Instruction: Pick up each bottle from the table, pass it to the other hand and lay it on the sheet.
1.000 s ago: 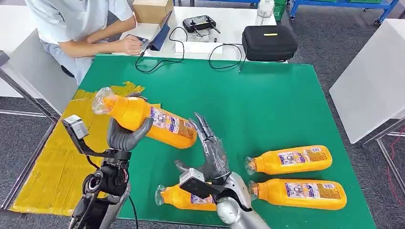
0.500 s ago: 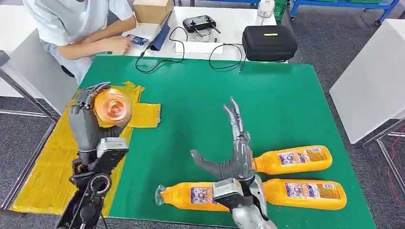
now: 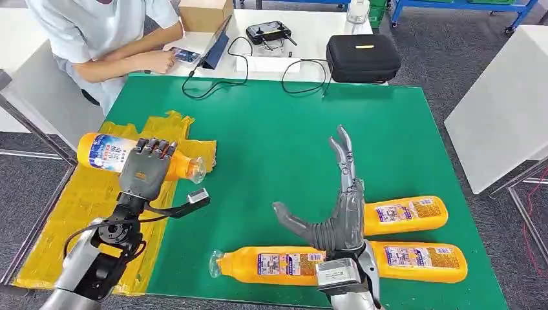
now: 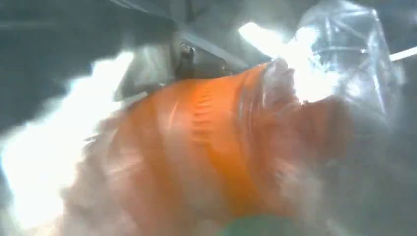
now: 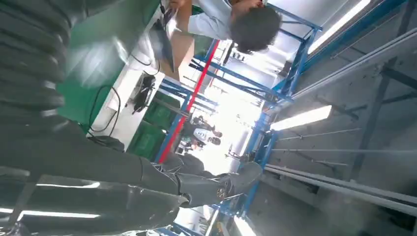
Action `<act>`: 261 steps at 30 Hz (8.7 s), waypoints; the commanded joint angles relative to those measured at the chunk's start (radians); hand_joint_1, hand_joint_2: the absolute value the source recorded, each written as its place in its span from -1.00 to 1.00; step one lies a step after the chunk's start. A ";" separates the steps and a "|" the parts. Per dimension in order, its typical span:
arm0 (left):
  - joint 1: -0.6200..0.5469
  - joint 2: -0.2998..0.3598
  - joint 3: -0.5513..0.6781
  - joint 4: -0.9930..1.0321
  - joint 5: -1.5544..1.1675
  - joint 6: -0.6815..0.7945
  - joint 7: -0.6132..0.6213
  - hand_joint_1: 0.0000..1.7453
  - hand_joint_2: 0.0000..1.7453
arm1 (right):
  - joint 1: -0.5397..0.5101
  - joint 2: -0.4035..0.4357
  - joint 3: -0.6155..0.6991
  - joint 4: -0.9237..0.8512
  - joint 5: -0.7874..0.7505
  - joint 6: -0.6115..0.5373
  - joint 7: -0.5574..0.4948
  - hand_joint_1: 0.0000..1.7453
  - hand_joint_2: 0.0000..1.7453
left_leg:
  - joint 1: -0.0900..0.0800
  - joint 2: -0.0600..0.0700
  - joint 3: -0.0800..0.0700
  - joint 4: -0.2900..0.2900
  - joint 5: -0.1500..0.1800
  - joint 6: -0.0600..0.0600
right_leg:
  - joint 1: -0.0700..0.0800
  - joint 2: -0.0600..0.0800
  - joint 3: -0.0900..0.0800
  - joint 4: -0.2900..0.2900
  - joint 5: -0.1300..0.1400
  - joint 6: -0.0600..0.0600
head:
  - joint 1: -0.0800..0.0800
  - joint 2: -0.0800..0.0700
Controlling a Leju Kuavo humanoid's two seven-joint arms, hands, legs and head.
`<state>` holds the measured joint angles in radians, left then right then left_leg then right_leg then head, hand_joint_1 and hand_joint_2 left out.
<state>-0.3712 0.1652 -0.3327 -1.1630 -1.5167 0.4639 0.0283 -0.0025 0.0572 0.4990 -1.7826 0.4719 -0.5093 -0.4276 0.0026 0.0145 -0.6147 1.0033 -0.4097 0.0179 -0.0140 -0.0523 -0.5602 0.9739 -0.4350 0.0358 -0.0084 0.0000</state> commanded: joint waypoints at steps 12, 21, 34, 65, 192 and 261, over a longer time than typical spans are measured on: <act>-0.158 -0.077 0.117 0.455 0.059 -0.059 0.143 1.00 1.00 | -0.003 0.008 -0.021 0.018 0.023 0.026 0.024 -1.00 1.00 | 0.001 -0.004 0.001 0.000 0.000 -0.001 | 0.001 0.001 0.003 -0.001 -0.001 -0.002 | 0.000 0.000; -0.149 -0.092 0.140 0.521 0.093 -0.024 0.092 1.00 1.00 | -0.004 0.007 -0.019 0.034 0.020 0.030 0.026 -1.00 1.00 | 0.001 -0.002 0.001 0.000 0.000 0.000 | 0.000 0.001 0.002 -0.001 0.000 -0.001 | 0.000 0.000; -0.142 -0.107 0.149 0.511 0.122 -0.045 0.065 1.00 1.00 | -0.008 0.006 -0.016 0.040 0.020 0.039 0.028 -1.00 1.00 | 0.002 -0.003 0.002 0.001 -0.001 -0.002 | 0.002 0.005 0.004 -0.001 -0.001 -0.002 | 0.000 0.000; -0.157 -0.125 0.135 0.674 0.125 -0.173 0.092 -1.00 1.00 | -0.044 0.012 0.002 0.092 0.033 0.084 0.058 -1.00 1.00 | 0.000 0.000 0.008 -0.002 0.000 -0.001 | 0.000 0.004 0.009 -0.001 0.001 -0.001 | 0.000 0.000; 0.204 -0.188 0.232 -0.172 1.608 -0.653 -0.372 -1.00 1.00 | -0.073 -0.115 0.036 0.535 0.432 0.110 0.236 1.00 1.00 | 0.001 0.002 0.003 0.000 0.004 -0.001 | 0.001 0.003 0.001 -0.001 0.006 -0.004 | 0.000 0.000; 0.116 -0.200 0.033 -0.129 2.090 -0.747 -0.217 -1.00 1.00 | -0.203 0.088 0.096 0.706 0.266 -0.003 0.132 1.00 1.00 | 0.002 0.001 -0.002 -0.001 0.004 -0.002 | 0.002 0.006 -0.002 -0.001 0.006 -0.005 | 0.000 0.000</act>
<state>-0.2116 -0.0469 -0.2728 -1.3699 0.5699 -0.2827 -0.1926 -0.1529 0.1446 0.5443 -1.1819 0.7374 -0.5074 -0.2972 0.0031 0.0160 -0.6196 1.0028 -0.4050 0.0174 -0.0130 -0.0508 -0.5658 0.9736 -0.4288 0.0323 -0.0084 0.0000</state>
